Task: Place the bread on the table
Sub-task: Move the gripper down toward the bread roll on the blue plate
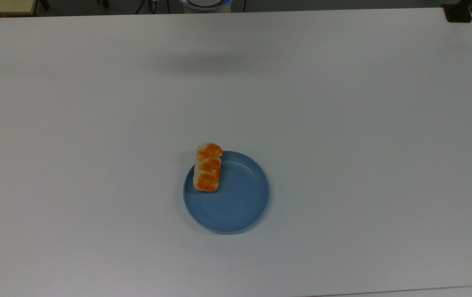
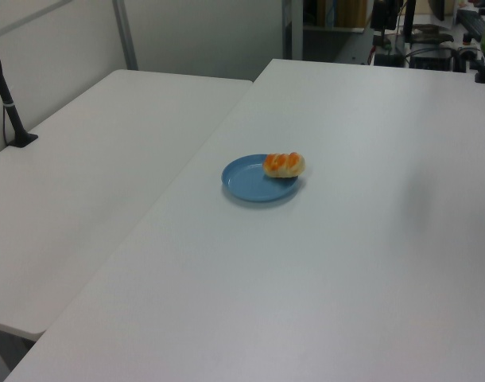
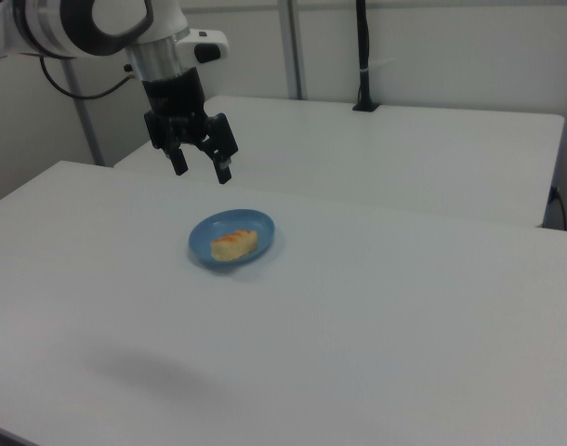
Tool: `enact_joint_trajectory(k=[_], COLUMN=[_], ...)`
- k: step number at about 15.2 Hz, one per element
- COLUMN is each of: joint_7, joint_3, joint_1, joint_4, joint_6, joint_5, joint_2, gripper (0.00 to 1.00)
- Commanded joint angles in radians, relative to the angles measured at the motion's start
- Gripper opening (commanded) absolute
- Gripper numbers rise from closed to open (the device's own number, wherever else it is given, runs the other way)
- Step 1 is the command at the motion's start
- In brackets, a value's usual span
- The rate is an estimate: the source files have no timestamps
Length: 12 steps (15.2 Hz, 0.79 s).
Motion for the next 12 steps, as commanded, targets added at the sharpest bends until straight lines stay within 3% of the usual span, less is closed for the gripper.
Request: enact_joint_trajectory(k=[1, 12], joint_7=[0.104, 0.040], joint_3=[0.017, 0.016], joint_1=[0.023, 0.020], joint_4=[0.020, 0.021], joint_6=[0.055, 0.056], joint_5=[-0.011, -0.008], joint_2=[0.085, 0.109], gripper=[1.00, 1.00])
